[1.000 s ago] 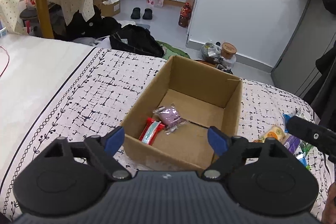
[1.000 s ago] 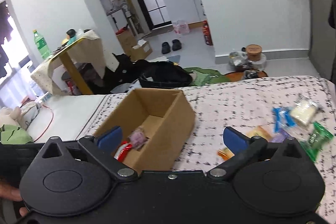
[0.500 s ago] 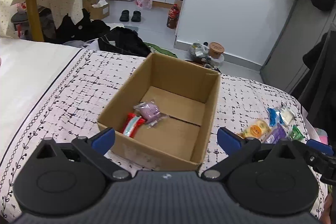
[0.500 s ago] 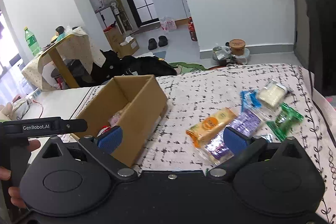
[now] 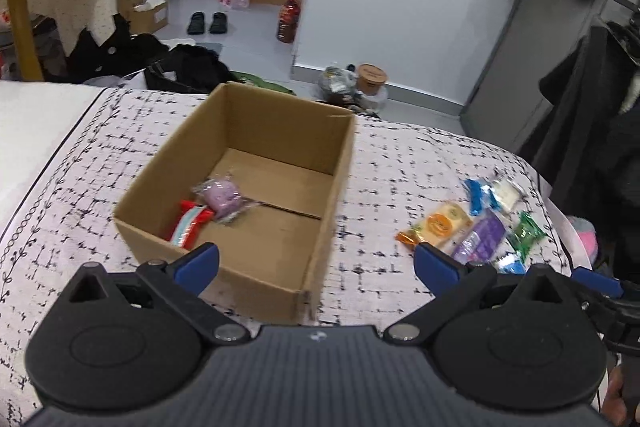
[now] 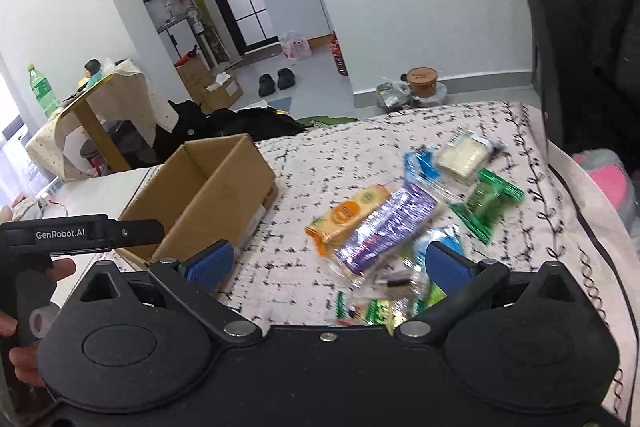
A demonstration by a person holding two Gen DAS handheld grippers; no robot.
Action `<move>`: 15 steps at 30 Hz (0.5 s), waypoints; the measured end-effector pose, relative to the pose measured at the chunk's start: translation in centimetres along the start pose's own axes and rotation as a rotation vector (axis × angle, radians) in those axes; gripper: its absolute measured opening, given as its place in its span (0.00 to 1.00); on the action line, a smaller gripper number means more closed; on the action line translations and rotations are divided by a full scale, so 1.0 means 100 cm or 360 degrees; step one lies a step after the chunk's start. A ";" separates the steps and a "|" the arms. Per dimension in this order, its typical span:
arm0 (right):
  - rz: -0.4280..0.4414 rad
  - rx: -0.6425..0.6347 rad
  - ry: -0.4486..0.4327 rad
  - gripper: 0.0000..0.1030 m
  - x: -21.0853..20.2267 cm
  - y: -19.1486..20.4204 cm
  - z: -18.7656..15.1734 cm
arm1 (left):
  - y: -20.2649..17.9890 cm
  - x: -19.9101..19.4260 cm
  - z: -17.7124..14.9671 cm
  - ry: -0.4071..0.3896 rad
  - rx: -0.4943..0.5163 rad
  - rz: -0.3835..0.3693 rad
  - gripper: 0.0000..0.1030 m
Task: Organize snacks
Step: 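Move both open tools back from the box to the snack pile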
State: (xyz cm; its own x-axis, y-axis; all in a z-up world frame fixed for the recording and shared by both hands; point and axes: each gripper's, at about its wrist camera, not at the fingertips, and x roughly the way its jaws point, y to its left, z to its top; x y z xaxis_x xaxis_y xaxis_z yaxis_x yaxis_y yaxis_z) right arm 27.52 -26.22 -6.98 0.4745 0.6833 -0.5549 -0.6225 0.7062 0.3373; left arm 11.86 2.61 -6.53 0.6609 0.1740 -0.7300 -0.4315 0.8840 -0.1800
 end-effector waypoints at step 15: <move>-0.0125 0.0086 -0.0003 0.99 -0.024 -0.036 -0.018 | -0.039 0.010 -0.018 0.0133 0.0063 -0.0213 0.99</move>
State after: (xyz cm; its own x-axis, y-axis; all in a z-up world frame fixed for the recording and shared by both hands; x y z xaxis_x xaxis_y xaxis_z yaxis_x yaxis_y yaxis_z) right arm 27.56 -30.74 -8.22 0.5218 0.6259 -0.5797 -0.5490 0.7665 0.3333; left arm 13.11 -1.45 -7.72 0.6567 0.0178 -0.7540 -0.3174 0.9134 -0.2548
